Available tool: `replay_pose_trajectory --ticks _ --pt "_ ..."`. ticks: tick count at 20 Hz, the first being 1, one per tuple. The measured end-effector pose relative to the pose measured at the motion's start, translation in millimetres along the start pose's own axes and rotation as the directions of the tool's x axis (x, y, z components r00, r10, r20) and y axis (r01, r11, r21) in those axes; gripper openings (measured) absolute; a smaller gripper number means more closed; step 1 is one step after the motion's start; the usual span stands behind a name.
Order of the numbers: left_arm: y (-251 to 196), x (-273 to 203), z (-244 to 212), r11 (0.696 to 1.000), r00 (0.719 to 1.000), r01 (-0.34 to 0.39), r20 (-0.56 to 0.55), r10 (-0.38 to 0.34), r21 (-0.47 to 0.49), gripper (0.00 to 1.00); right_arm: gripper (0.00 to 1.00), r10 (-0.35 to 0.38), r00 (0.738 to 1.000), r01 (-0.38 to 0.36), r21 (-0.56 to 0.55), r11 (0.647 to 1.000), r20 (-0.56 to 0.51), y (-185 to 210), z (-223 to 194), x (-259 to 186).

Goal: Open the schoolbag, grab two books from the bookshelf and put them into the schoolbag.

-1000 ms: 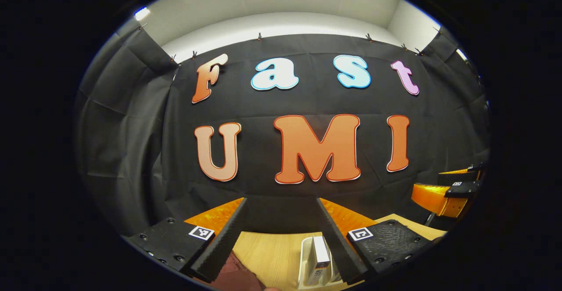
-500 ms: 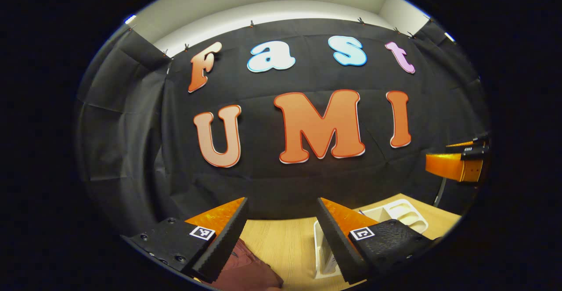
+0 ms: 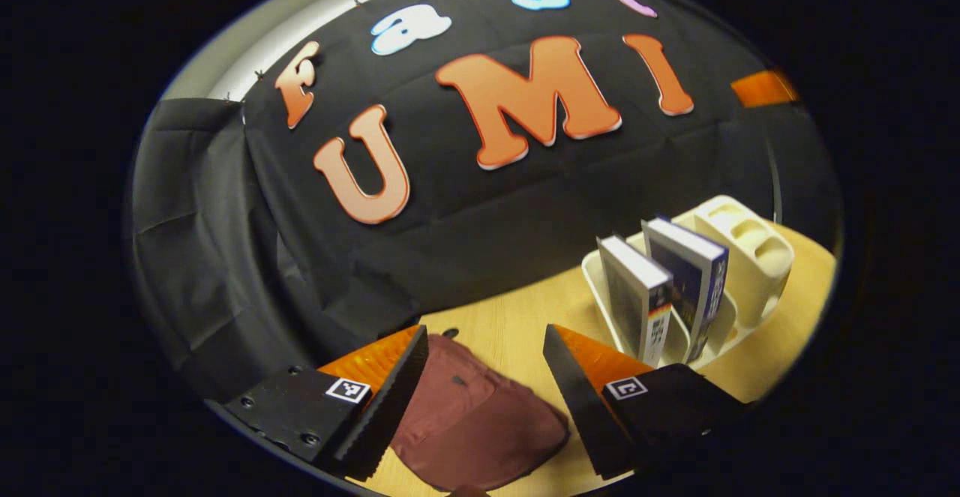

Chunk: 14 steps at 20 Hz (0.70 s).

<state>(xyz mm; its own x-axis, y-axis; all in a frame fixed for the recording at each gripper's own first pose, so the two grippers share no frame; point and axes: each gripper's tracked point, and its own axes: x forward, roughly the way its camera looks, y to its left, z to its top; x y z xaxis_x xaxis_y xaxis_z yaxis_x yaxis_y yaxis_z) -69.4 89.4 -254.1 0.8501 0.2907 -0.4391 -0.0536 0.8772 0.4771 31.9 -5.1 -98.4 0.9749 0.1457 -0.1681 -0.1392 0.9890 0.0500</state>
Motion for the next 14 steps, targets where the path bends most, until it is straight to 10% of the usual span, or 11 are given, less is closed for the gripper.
replay_pose_trajectory --ticks 14 --pt "-51 -5 -161 0.948 0.96 0.121 -0.277 -0.036 0.294 0.98 0.95 -0.021 0.998 0.017 -0.069 0.997 -0.057 1 -31 -1"
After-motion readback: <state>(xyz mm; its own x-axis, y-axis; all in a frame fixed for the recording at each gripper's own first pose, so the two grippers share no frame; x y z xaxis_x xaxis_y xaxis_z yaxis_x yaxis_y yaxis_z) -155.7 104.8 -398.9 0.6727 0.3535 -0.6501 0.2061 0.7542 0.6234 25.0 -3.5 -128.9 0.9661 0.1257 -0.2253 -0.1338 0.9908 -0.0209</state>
